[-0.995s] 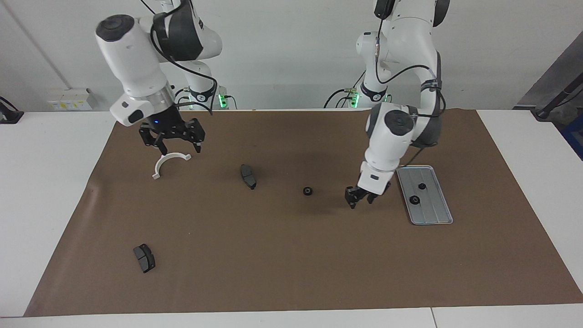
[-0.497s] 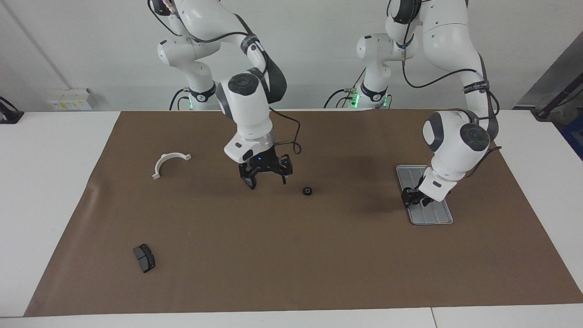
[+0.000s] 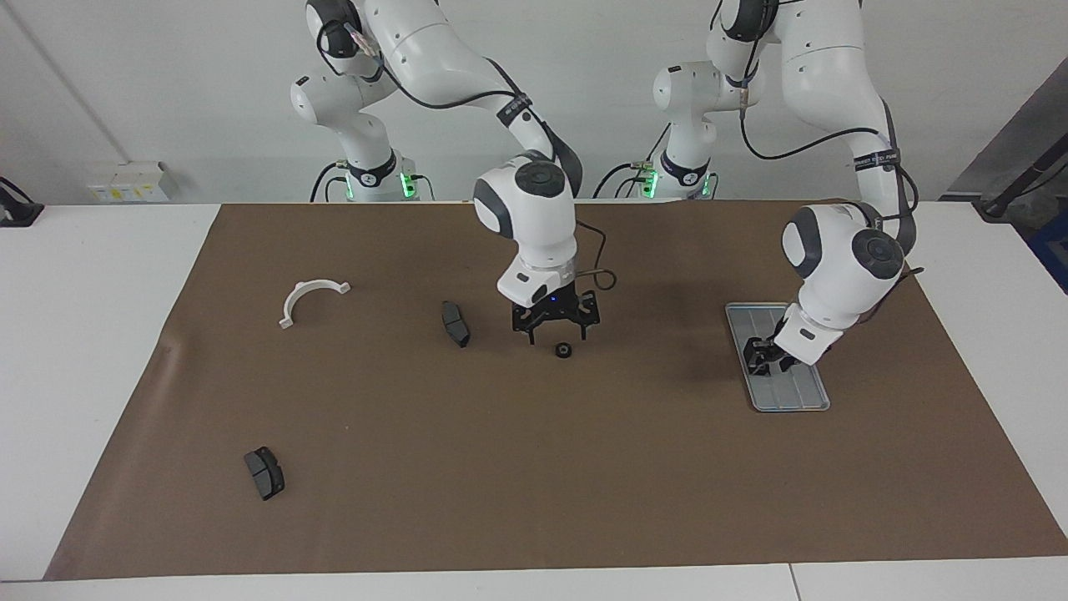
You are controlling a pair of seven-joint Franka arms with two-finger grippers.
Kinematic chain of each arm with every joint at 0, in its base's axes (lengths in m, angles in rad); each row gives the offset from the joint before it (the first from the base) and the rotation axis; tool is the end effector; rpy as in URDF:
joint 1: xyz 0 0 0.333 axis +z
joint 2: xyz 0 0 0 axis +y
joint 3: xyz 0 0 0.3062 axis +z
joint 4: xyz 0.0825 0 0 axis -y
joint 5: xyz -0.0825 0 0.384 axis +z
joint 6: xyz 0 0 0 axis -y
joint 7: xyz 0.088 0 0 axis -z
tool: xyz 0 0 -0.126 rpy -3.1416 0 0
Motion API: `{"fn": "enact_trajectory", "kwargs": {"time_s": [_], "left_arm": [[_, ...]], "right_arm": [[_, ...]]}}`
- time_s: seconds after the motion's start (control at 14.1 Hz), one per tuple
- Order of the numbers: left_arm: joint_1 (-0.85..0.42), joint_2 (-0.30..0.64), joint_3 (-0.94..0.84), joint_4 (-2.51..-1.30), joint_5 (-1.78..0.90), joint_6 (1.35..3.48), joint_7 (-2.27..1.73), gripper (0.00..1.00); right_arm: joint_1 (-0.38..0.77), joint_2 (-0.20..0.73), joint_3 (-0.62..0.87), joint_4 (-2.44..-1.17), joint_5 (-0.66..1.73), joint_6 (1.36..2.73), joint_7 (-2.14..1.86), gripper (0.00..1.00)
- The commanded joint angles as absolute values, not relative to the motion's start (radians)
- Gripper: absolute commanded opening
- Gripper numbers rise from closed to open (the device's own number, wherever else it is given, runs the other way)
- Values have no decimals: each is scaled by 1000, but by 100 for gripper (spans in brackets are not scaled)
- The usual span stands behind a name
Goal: Place bearing gear from tray to pile
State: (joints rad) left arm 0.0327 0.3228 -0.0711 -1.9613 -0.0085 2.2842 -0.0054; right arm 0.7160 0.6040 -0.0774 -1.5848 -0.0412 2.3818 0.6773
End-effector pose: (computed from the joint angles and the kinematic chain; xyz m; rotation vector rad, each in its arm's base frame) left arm 0.6074 -0.0226 0.2828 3.1124 -0.0370 0.0003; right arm 0.5689 0.4302 0.2772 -3.0660 -0.0097 -0.3058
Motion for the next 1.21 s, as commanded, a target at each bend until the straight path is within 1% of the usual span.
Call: {"fn": "enact_trajectory", "kwargs": {"time_s": [0.0,0.14,0.28,0.43,0.57,0.64,0.85,1.07,1.14], "left_arm": [[60,278,-81,-2022,3,2316,-2,61],[61,275,-80,-2029,5,2321,-2,60],[61,275,-81,-2036,3,2324,-5,58],[60,275,-81,-2037,3,2333,-12,57],[51,275,-81,-2046,3,2355,-43,55],[46,273,-81,-2060,3,2371,-55,55],[44,268,-83,-2083,3,2405,-64,53],[44,268,-81,-2083,3,2402,-61,43],[46,268,-81,-2082,3,2402,-61,37]], "right_arm": [[707,615,-77,-1565,-63,2385,686,100],[722,614,-77,-1591,-61,2387,683,100],[729,607,-77,-1611,-63,2373,678,94],[732,601,-77,-1629,-63,2369,672,83],[732,601,-77,-1629,-63,2364,672,75],[732,601,-75,-1626,-63,2361,672,74],[733,597,-54,-1614,-63,2295,673,74],[733,594,-52,-1614,-63,2295,672,74],[732,594,-52,-1614,-63,2296,670,71]]}}
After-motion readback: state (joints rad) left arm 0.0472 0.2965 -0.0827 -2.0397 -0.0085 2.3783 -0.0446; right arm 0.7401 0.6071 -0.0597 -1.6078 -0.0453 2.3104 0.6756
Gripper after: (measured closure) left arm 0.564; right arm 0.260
